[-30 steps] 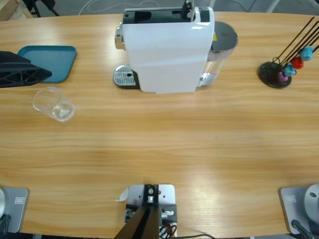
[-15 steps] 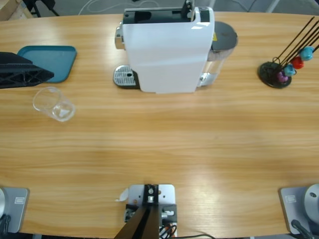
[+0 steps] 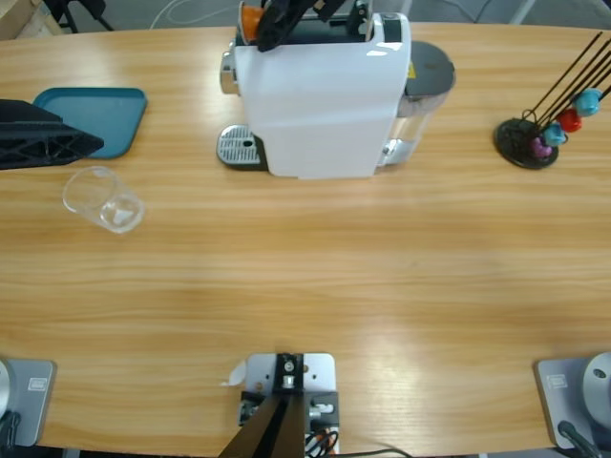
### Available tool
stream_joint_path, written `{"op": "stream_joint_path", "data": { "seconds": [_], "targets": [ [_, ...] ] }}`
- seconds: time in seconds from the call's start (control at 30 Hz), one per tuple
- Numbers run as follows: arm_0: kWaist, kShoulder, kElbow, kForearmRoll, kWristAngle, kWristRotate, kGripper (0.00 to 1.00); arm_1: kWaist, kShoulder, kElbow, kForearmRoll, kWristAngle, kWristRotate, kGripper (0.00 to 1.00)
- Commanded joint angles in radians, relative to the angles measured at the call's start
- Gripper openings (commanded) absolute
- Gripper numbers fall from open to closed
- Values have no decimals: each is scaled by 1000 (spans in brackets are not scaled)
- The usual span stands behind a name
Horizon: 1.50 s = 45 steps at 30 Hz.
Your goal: Pour coffee
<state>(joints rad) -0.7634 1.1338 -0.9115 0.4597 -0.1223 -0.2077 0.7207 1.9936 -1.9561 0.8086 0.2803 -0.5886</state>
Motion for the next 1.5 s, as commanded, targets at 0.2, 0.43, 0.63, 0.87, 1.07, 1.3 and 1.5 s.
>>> {"op": "stream_joint_path", "data": {
  "seconds": [0.2,0.43,0.63,0.87,1.07,1.3,1.5],
  "targets": [
    [-10,41,25,-24,-20,10,991,-23,35,9,9,-59,-1,0],
    [-10,34,36,-26,-20,8,991,-23,37,23,11,-57,-2,0],
    [-10,34,42,-27,-20,8,991,-23,41,25,11,-65,-2,54],
    [-10,33,43,-29,-20,8,991,-23,32,23,15,-108,6,927],
    [-10,20,53,-29,-19,8,991,-11,10,-2,-13,-67,11,992],
    [-10,29,46,-52,-20,7,991,157,-113,-48,23,-54,205,72],
    [-11,7,35,-52,-31,7,991,244,-289,135,-12,-224,554,0]
  ]
}}
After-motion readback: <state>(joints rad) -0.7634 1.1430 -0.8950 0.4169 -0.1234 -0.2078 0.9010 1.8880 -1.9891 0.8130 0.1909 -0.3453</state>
